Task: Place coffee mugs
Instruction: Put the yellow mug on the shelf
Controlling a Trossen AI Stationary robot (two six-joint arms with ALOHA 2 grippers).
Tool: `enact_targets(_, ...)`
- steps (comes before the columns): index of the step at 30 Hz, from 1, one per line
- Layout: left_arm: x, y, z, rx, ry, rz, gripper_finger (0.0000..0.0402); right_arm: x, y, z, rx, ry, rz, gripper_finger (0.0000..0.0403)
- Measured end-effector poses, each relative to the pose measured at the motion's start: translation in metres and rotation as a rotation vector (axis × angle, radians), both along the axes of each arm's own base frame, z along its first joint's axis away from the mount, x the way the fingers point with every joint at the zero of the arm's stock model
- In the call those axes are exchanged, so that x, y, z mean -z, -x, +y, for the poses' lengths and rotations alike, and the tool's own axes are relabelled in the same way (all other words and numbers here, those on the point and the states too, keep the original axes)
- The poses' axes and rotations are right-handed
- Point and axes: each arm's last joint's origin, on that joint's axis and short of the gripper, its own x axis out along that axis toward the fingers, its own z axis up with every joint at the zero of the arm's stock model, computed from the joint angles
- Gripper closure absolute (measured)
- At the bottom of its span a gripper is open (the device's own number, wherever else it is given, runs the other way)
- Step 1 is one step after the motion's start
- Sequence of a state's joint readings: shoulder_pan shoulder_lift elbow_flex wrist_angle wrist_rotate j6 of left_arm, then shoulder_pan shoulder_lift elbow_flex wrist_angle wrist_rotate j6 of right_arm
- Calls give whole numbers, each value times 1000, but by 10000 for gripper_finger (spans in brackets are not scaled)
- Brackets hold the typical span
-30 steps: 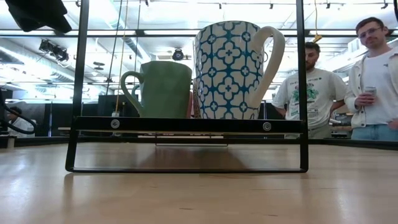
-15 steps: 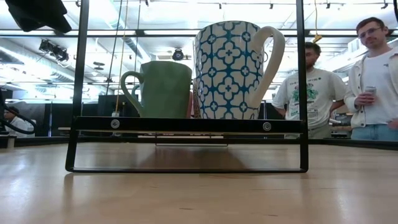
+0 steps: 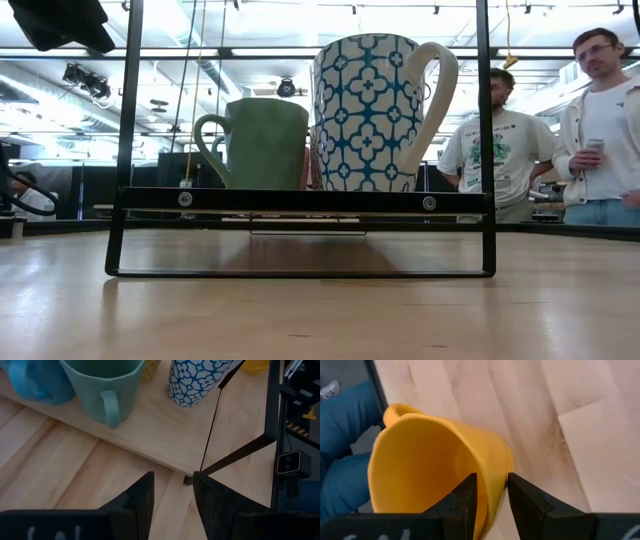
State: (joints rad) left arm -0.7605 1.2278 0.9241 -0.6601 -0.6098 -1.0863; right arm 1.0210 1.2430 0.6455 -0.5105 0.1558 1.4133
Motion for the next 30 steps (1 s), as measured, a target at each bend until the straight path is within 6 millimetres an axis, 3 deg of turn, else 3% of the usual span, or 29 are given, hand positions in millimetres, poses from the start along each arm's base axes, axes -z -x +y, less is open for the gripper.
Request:
enact_targets(13, 0, 0, 0, 0, 0, 0, 260, -1, -1, 2, 5, -23, -14, 293)
enact_targets(24, 0, 0, 0, 0, 1, -1, 260, -1, -1, 2, 8, -20, -17, 376)
enact_targets(30, 0, 0, 0, 1, 4, -5, 260, -1, -2, 2, 11, -22, -15, 376)
